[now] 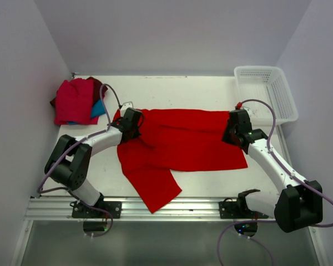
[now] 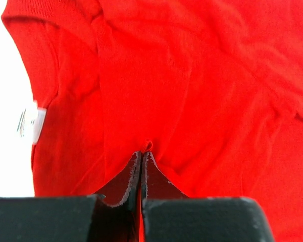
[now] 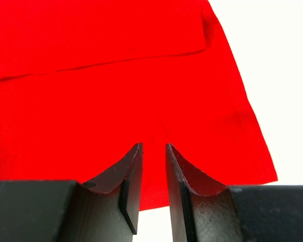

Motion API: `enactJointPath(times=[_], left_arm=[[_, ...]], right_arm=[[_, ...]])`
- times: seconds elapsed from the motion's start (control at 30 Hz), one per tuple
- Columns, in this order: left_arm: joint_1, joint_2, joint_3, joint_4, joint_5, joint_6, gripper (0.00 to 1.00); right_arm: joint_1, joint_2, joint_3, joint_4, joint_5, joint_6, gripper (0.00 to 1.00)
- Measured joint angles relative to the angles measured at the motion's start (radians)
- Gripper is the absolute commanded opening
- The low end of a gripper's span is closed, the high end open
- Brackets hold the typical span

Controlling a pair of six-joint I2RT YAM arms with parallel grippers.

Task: Fold and stack the t-shirts
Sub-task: Fold the tshirt

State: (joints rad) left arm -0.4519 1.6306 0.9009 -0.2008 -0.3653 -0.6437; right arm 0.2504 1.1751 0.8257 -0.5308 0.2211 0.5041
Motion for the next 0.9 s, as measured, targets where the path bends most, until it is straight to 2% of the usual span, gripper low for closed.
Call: enactJointPath(times=[0.33, 0.63, 0.67, 0.73, 0.77, 0.87, 0.9], left_arm=[[-0.039, -0.141, -0.084, -0.03, 0.034, -0.03, 0.0], [-0.077, -0.204, -0.16, -0.076, 0.043, -0.058, 0.0], [-0.082, -0.212, -0.169, -0.084, 0.044, -0.063, 0.05], [-0.099, -0.243, -0.193, -0.101, 0.043, -0.073, 0.29], [-0.108, -0.261, -0.201, -0.116, 0.043, -0.079, 0.51], [-0.135, -0.336, -0.224, -0.147, 0.016, -0.108, 0.86], [-0.141, -0.369, -0.23, -0.154, 0.003, -0.113, 0.91]], right_arm=[[0.0, 0.0, 0.0, 0.0, -0.002, 0.0, 0.29], [0.0, 0.0, -0.001, 0.001, -0.001, 0.0, 0.29], [0.0, 0.0, -0.002, 0.001, -0.001, 0.0, 0.3], [0.0, 0.002, -0.003, 0.001, -0.001, 0.0, 0.32], [0.0, 0.003, -0.003, 0.001, -0.001, 0.0, 0.33], [0.0, 0.006, -0.005, 0.001, 0.0, 0.0, 0.36], [0.0, 0.009, -0.005, 0.001, 0.001, 0.0, 0.36]])
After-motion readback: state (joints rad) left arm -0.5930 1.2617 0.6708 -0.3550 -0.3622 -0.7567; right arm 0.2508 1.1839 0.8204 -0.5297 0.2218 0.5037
